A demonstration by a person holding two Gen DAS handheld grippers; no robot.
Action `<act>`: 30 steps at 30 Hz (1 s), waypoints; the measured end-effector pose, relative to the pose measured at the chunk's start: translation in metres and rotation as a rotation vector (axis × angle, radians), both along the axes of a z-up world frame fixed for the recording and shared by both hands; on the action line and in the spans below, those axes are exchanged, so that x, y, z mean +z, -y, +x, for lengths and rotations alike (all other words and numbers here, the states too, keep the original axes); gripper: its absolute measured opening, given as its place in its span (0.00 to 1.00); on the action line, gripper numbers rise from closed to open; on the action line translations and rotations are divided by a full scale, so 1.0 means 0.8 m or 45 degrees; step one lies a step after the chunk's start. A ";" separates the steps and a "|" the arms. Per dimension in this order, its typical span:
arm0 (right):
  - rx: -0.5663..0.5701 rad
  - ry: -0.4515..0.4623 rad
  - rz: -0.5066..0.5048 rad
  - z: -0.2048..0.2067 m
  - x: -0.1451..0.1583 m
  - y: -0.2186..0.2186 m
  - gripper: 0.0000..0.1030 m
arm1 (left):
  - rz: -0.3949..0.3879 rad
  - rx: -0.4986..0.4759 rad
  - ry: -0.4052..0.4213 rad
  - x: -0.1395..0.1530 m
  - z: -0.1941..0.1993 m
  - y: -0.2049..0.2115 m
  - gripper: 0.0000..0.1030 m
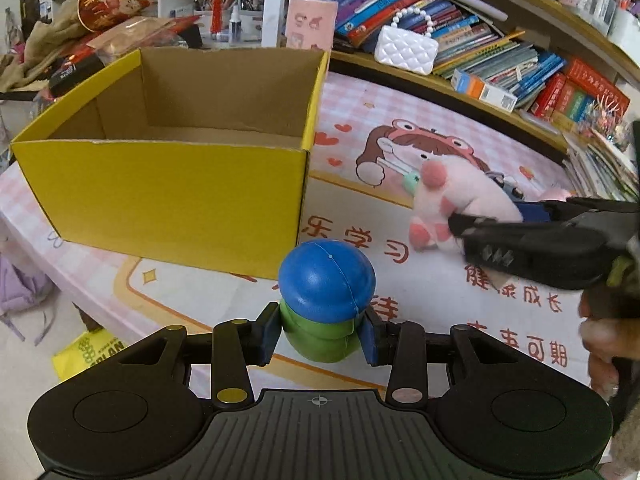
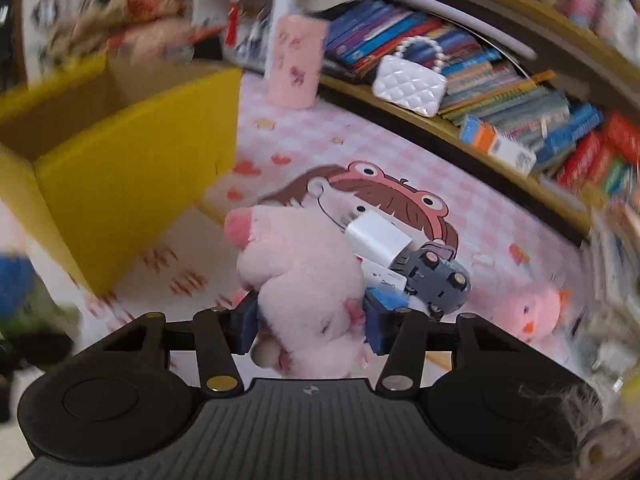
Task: Organize objects
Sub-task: 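Grasp the green-blue toy figure with the left tool while the right tool grasps the pink plush pig, then carry the figure with the left tool while the right tool carries the pig over the yellow box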
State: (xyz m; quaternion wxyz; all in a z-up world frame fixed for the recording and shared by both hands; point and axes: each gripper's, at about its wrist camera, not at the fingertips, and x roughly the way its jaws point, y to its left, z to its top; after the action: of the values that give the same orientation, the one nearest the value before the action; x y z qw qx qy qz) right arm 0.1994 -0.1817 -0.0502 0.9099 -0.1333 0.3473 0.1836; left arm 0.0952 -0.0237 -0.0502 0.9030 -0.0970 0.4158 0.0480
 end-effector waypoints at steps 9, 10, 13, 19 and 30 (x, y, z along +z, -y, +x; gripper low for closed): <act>-0.110 0.013 0.178 -0.055 0.048 -0.004 0.48 | -0.042 -0.027 0.073 0.017 -0.019 -0.025 0.37; -0.126 0.012 0.186 -0.064 0.050 -0.006 0.48 | -0.042 -0.036 0.078 0.018 -0.022 -0.029 0.37; -0.193 -0.003 0.213 -0.089 0.054 -0.016 0.47 | -0.023 -0.084 0.112 0.024 -0.029 -0.043 0.37; -0.270 -0.011 0.242 -0.134 0.063 -0.059 0.47 | 0.000 -0.169 0.171 0.040 -0.051 -0.085 0.37; -0.305 -0.068 0.215 -0.219 0.051 -0.161 0.48 | 0.031 -0.232 0.160 0.040 -0.110 -0.173 0.37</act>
State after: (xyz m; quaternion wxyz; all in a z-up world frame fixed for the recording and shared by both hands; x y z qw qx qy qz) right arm 0.0243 -0.0526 -0.0093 0.9237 -0.0090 0.3682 0.1058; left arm 0.0074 0.1149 -0.0181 0.9290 -0.0509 0.3649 -0.0354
